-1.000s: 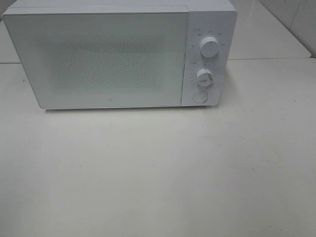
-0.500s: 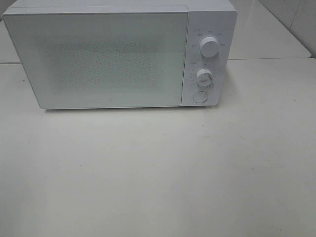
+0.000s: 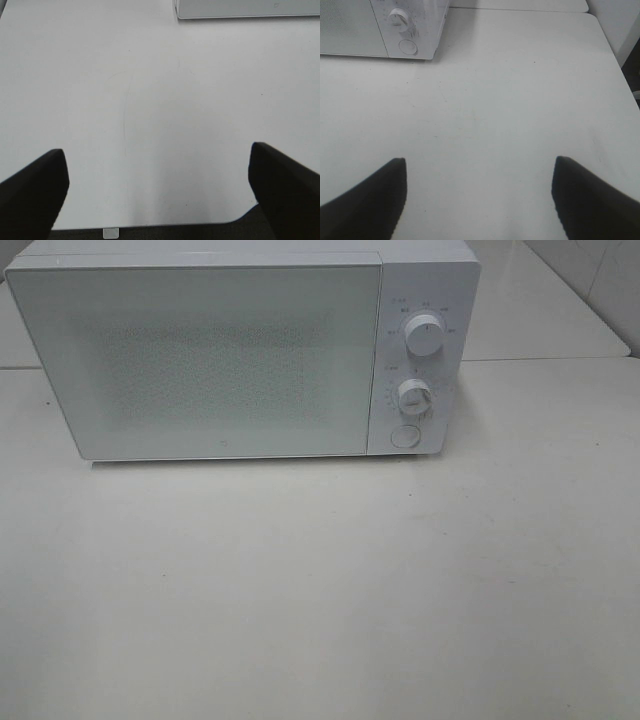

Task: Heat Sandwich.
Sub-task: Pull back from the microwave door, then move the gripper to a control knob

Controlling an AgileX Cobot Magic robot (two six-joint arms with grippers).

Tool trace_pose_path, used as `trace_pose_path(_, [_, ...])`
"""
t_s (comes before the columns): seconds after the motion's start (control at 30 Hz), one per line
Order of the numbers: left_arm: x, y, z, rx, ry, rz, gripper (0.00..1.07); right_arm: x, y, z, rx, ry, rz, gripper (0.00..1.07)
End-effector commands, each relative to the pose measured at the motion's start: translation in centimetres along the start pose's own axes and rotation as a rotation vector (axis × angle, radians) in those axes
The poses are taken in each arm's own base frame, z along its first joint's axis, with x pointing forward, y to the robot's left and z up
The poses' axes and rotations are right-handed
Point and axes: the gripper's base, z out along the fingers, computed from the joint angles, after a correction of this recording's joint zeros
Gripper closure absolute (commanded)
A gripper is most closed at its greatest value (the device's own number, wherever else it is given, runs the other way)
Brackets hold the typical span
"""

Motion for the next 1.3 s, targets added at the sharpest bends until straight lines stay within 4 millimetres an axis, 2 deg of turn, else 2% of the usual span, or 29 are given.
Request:
trace_pose_path(0.03, [0.3, 0.0, -0.5, -0.006, -0.049, 0.002, 0.15, 0.2, 0.0, -0.3, 0.01, -0.036, 0.003, 0.31])
trace_pose_path(0.17, [1.3, 0.0, -2.0, -0.006, -0.164, 0.003, 0.15, 0.2, 0.0, -0.3, 0.01, -0.036, 0.003, 0.31])
trace_pose_path(0.33, [1.9, 0.0, -2.7, -0.007, -0.226, 0.004, 0.15, 0.2, 0.0, -0.3, 0.01, -0.036, 0.003, 0.31])
trace_pose_path(1.3, [1.9, 0.0, -2.7, -0.007, -0.227, 0.003, 0.15, 0.2, 0.0, -0.3, 0.01, -0.036, 0.003, 0.31])
